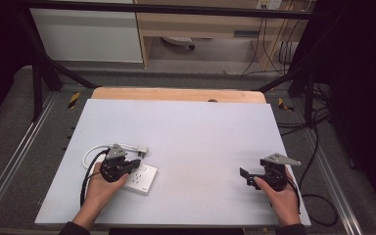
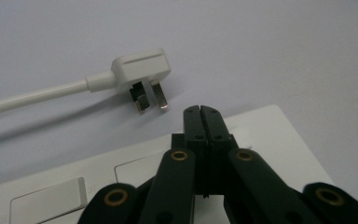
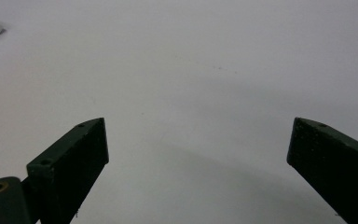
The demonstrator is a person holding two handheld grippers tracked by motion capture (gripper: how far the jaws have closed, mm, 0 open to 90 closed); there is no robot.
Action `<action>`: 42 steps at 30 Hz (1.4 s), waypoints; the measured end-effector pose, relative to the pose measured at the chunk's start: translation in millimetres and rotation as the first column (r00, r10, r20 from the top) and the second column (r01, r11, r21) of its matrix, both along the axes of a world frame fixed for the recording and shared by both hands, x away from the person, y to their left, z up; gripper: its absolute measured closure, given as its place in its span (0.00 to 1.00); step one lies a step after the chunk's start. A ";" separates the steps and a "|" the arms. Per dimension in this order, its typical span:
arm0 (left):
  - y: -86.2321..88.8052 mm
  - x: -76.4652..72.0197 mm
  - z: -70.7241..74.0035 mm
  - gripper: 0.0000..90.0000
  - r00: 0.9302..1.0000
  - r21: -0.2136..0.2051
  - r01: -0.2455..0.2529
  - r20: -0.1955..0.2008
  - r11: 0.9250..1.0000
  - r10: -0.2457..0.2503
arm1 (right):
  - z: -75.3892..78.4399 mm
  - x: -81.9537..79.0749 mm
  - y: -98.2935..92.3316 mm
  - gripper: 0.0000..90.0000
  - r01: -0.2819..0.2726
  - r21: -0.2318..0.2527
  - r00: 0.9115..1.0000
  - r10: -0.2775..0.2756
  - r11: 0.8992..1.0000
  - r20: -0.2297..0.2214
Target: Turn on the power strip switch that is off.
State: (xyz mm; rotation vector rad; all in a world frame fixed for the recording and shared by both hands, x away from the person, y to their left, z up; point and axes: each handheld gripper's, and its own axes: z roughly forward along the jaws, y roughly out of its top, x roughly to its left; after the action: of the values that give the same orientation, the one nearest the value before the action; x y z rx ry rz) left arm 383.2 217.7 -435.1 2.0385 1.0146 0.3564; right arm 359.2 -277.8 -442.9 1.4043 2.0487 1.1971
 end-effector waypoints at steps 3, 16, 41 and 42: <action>0.0 0.0 -0.2 1.00 1.000 -0.001 -0.001 0.001 1.000 0.001 | -0.2 0.1 0.1 0.06 0.001 0.000 1.000 -0.001 1.000 -0.001; -3.6 -0.4 2.9 1.00 1.000 -0.008 0.017 0.022 1.000 -0.017 | 0.0 0.5 -1.3 0.06 0.007 0.005 1.000 -0.007 1.000 0.005; -2.1 10.9 20.6 0.95 0.997 -0.090 0.025 0.070 0.996 -0.019 | 0.4 0.4 -1.1 0.07 -0.002 -0.004 1.000 0.002 1.000 0.008; -1.9 11.2 21.2 0.93 0.997 -0.095 0.022 0.070 0.995 -0.015 | 0.5 0.3 -1.1 0.07 -0.003 -0.004 1.000 0.003 1.000 0.008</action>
State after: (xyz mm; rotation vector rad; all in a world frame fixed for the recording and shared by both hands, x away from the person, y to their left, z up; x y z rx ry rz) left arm 394.4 215.8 -414.0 1.9356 0.9519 0.3602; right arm 359.5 -278.9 -442.4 1.3929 2.0469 1.1976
